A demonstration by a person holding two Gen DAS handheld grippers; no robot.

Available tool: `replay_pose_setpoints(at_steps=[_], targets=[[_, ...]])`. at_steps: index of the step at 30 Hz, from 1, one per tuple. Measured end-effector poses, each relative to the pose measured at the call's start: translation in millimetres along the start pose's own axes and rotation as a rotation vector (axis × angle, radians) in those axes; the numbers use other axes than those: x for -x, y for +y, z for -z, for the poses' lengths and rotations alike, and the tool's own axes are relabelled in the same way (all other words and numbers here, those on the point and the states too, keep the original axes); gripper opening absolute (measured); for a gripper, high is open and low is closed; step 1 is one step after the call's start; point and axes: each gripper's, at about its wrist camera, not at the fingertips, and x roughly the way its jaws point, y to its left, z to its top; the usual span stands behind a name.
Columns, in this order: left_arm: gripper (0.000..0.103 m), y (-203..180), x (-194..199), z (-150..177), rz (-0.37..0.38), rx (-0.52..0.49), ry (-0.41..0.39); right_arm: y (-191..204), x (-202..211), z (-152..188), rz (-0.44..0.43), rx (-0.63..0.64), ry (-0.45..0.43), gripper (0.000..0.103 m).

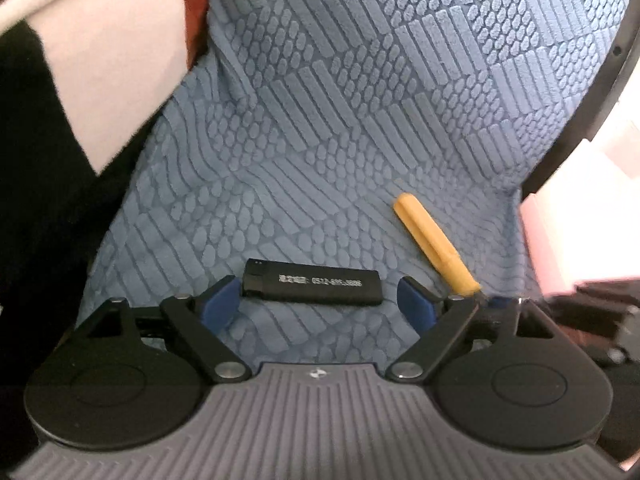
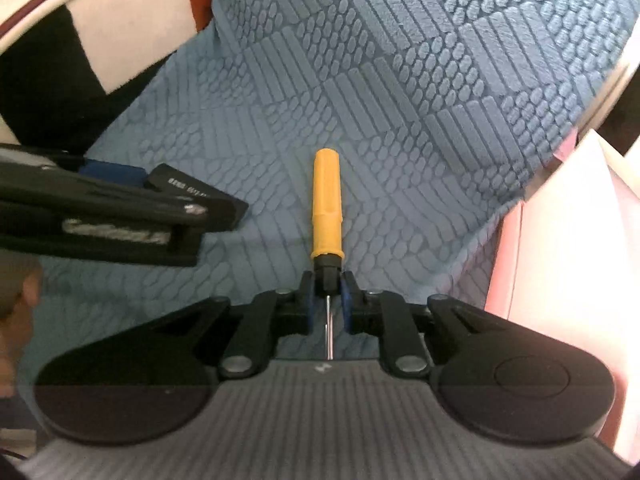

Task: Organize rigid objects

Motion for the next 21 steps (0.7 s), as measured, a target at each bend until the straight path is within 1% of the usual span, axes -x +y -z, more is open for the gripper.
replay_pose_setpoints(at_steps=[2,4,9,12,14,15,16,17,18,19,21], targets=[[0.089,-4,-1,3,-0.037,-0.007,-0.022,5,6,5,0.018,-0.008,0.003,0.017],[0.089,-8,-1,5,-0.06,-0.034,-0.029,10,11,8,0.031,-0.021,0.005,0.017],[0.088,-15,-5,5,-0.117,-0.062,-0.065,19,17,12,0.039,-0.041,0.011,0.017],[0.088,-18,-8,3,-0.127,-0.069,-0.077,20,20,18,0.022,-0.083,0.027,0.017],[0.082,-18,-7,1,-0.119,-0.073,-0.077,21,24,22,0.019,-0.103,0.026,0.017],[0.077,-20,-5,0,-0.12,-0.074,-0.078,21,27,23,0.019,-0.112,0.022,0.017],[0.068,-19,-3,-1,-0.127,-0.069,-0.082,21,28,25,0.017,-0.12,0.021,0.017],[0.064,-16,-1,-3,-0.126,-0.052,-0.085,21,30,26,0.013,-0.128,0.022,0.017],[0.054,-11,1,-5,-0.114,-0.029,-0.079,21,32,28,0.01,-0.132,0.022,0.017],[0.048,-6,2,-7,-0.097,0.002,-0.069,21,33,29,0.01,-0.134,0.021,0.017],[0.045,4,4,-10,-0.068,0.059,-0.05,23,36,30,0.011,-0.137,0.018,0.017]])
